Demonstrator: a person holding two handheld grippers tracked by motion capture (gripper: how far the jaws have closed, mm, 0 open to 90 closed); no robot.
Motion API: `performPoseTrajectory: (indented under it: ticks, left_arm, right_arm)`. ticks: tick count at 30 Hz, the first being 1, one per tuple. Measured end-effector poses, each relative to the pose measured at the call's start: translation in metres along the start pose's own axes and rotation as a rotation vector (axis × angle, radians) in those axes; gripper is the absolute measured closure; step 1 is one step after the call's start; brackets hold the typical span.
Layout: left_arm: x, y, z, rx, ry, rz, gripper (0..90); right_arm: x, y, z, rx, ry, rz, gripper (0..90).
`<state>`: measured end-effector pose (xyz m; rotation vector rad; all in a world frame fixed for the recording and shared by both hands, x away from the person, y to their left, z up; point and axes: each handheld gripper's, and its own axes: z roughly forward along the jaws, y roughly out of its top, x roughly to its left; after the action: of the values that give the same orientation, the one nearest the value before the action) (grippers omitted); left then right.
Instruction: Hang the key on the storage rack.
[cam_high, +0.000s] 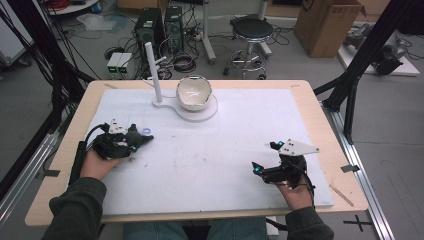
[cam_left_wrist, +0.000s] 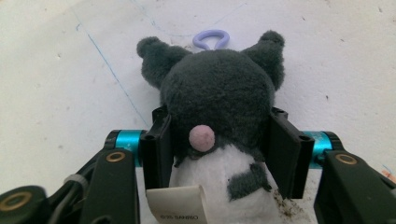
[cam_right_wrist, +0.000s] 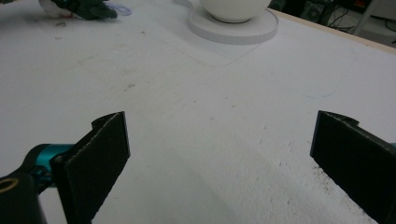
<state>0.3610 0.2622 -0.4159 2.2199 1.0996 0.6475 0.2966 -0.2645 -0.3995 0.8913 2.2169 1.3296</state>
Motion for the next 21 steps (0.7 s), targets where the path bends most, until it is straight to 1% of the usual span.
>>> performPoseTrajectory:
  ticks: [3, 5, 7, 8, 17, 21]
  left_arm:
    - [0.0000, -0.0002, -0.0006, 0.001, 0.001, -0.002, 51.3]
    - [-0.0007, 0.0000, -0.0008, -0.001, 0.003, 0.009, 52.6]
    - [-0.0009, 0.0001, -0.0010, 0.000, 0.004, 0.010, 53.5]
    - [-0.0005, 0.0000, -0.0014, 0.000, 0.003, 0.013, 53.9]
    - [-0.0002, 0.0001, -0.0026, -0.004, 0.001, 0.008, 55.0]
    - [0.0006, 0.0001, -0.0046, -0.011, -0.010, 0.005, 55.1]
  right_arm:
    - [0.0000, 0.0000, -0.0001, -0.001, 0.001, -0.006, 3.9]
    - [0.0001, 0.0002, -0.0002, -0.001, 0.000, -0.006, 3.9]
    - [-0.0003, 0.0003, -0.0003, -0.004, -0.002, -0.011, 3.9]
    - [0.0001, 0.0001, -0.0002, -0.001, 0.001, -0.004, 3.9]
    - [-0.0001, -0.0001, 0.0001, -0.001, 0.001, -0.007, 3.9]
    - [-0.0003, -0.0002, 0.0004, -0.001, 0.000, -0.006, 3.9]
